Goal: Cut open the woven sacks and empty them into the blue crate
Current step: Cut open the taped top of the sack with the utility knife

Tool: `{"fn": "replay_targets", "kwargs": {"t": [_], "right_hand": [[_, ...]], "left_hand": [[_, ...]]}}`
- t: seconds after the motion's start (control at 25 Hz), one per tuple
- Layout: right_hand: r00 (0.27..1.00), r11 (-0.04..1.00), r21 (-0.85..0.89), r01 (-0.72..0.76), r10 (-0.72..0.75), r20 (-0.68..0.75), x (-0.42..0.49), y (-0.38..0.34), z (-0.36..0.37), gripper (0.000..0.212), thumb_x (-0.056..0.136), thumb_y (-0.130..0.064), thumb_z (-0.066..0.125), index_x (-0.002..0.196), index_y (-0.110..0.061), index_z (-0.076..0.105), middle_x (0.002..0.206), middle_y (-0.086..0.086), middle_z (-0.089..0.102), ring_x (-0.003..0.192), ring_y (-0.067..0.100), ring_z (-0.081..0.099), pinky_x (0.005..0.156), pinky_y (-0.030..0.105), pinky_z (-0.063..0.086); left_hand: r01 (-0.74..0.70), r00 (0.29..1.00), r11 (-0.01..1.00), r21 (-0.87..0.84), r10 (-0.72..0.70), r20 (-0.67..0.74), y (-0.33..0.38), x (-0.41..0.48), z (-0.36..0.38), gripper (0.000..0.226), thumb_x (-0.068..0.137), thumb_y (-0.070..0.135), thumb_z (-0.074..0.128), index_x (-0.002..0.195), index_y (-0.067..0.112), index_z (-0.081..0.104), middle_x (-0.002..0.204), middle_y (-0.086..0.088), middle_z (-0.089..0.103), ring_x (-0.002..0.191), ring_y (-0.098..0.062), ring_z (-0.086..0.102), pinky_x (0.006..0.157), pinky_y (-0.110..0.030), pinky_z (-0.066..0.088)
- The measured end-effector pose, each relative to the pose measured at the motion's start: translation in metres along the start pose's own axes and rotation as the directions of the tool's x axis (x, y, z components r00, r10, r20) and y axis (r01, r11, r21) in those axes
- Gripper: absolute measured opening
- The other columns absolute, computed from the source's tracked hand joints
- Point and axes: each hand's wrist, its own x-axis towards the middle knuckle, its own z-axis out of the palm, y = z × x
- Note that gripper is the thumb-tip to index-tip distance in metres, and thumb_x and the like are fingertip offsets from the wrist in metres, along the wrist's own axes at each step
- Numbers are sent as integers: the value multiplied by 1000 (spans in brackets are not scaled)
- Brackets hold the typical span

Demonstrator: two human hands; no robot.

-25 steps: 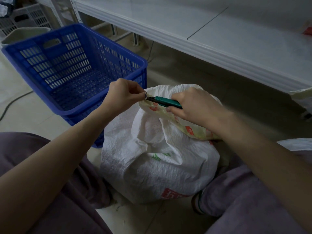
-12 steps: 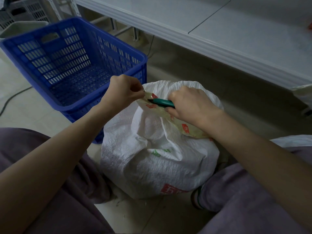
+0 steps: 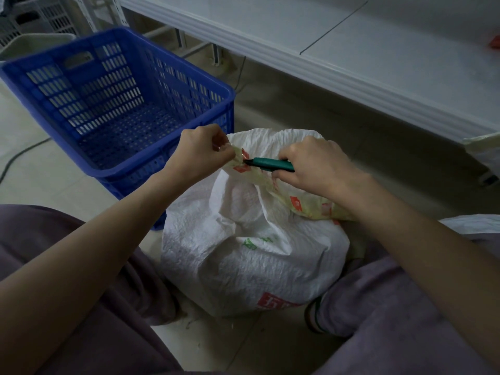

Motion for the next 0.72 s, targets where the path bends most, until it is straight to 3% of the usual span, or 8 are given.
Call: {"fn": "replay_targets", "kwargs": {"t": [0.2,0.44,0.6,0.72], "right_hand": [[1000,1000,-18,18,-18,-3,2,-5,1,32,92,-44,53,105,-18,66,84,2,60,82,22,61,63,31,40],[999,999,-3,33,-33,-35,4,-6,4,30,93,-44,52,103,-18,65,87,4,62,82,24,61,63,31,42],[998,1000,6,24,-23,-61,2,2,0,31,92,-47,53,104,-20,65,86,2,62,83,22,61,64,31,42],[997,999,23,27,-25,-75,3,-2,0,30,93,-46,52,104,-20,64,80,0,54,82,23,60,66,33,43]], "left_hand": [[64,997,998,3,-64,39,-1,2,1,20,79,22,70,89,7,61,90,-6,65,85,-18,61,71,-29,52],[31,1000,1000,2,-31,-3,-1,1,2,14,84,19,67,88,5,64,86,-4,66,79,-12,59,63,-9,43],[124,992,987,-97,-120,48,-4,5,-2,19,84,24,68,88,6,67,87,-6,70,85,-17,66,78,-30,54],[132,991,985,-112,-128,41,-3,6,-1,18,85,24,67,85,6,67,86,-6,70,84,-18,66,76,-28,54]]}}
